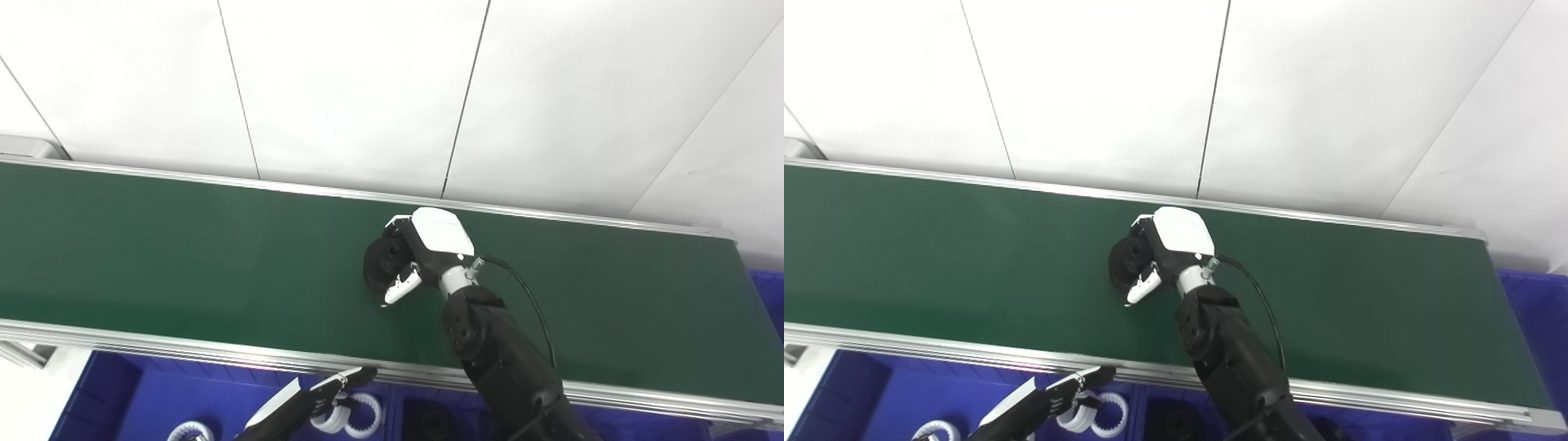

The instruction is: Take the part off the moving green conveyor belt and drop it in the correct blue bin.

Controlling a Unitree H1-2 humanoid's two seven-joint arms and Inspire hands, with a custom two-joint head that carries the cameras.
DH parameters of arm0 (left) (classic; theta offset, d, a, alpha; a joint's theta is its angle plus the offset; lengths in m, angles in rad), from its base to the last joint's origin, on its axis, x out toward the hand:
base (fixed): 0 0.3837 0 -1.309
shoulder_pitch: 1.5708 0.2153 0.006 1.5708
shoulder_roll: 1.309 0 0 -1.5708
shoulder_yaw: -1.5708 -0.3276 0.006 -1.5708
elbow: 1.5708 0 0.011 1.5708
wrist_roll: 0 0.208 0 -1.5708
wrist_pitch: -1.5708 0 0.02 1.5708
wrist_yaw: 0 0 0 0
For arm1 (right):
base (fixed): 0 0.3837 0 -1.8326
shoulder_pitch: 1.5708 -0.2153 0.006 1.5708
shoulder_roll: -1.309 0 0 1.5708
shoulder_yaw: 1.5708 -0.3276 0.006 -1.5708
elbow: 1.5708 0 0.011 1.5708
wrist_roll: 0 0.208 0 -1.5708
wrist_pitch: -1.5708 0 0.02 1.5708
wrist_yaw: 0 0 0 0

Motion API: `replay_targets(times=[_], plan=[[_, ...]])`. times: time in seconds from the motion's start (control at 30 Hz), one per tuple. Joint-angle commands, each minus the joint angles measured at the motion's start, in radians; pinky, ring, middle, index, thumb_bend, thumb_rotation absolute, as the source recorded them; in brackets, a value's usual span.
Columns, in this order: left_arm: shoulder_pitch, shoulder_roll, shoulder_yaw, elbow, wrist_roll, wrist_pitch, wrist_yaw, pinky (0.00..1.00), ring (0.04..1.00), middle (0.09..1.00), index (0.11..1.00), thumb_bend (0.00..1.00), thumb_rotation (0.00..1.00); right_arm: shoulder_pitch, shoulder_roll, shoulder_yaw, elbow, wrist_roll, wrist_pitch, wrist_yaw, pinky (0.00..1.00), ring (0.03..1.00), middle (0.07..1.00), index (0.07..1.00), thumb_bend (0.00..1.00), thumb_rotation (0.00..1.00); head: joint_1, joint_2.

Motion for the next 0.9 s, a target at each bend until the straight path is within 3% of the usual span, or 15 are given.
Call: replay_targets(times=[0.0, 0.1, 0.23, 0.43, 0.53, 0.6, 0.83, 0.87], plan=[[0.004, -0.001, 0.011, -0.039, -0.019, -0.037, -0.003, 0.81, 0.940, 0.983, 0.922, 0.98, 0.25, -0.021, 0.004, -0.002, -0.081, -0.010, -0.033, -0.020, 0.37, 0.487, 0.513, 0.445, 0.52, 0.00, 0.000, 0.006], [0.007, 0.001, 0.010, -0.047, -0.014, -0.037, -0.003, 0.84, 0.950, 0.989, 0.930, 0.98, 0.24, 0.004, -0.003, -0.004, -0.174, -0.024, 0.001, 0.011, 0.45, 0.503, 0.525, 0.440, 0.51, 0.00, 0.001, 0.017], [0.016, 0.003, 0.012, -0.065, -0.008, -0.037, 0.002, 0.89, 0.960, 0.985, 0.933, 0.98, 0.23, 0.050, -0.016, -0.023, -0.325, -0.032, 0.007, 0.041, 0.55, 0.504, 0.520, 0.449, 0.51, 0.00, 0.009, 0.061], [0.037, 0.011, 0.022, -0.091, -0.031, -0.037, -0.021, 0.88, 0.974, 0.998, 0.948, 0.96, 0.25, 0.157, -0.003, -0.093, -0.566, -0.035, 0.022, 0.060, 0.48, 0.485, 0.527, 0.447, 0.52, 0.00, 0.026, 0.128], [0.048, 0.015, 0.032, -0.105, -0.040, -0.037, -0.031, 0.89, 0.968, 0.994, 0.945, 0.95, 0.26, 0.252, 0.000, -0.140, -0.690, 0.008, 0.008, 0.056, 0.45, 0.469, 0.525, 0.457, 0.52, 0.00, 0.044, 0.163], [0.052, 0.013, 0.040, -0.113, -0.052, -0.037, -0.046, 0.82, 0.947, 0.992, 0.944, 0.94, 0.25, 0.322, -0.003, -0.164, -0.759, 0.038, -0.008, 0.054, 0.44, 0.466, 0.522, 0.457, 0.52, 0.00, 0.054, 0.176], [0.056, 0.009, 0.042, -0.158, -0.022, -0.037, -0.043, 0.77, 0.927, 1.000, 0.973, 0.93, 0.27, 0.562, -0.027, -0.177, -0.902, 0.040, -0.036, 0.059, 0.47, 0.495, 0.507, 0.447, 0.52, 0.00, 0.091, 0.222], [0.057, 0.009, 0.041, -0.162, -0.017, -0.037, -0.039, 0.83, 0.947, 1.000, 0.982, 0.93, 0.27, 0.593, -0.032, -0.175, -0.909, 0.044, -0.045, 0.056, 0.48, 0.491, 0.509, 0.448, 0.52, 0.00, 0.091, 0.223]])
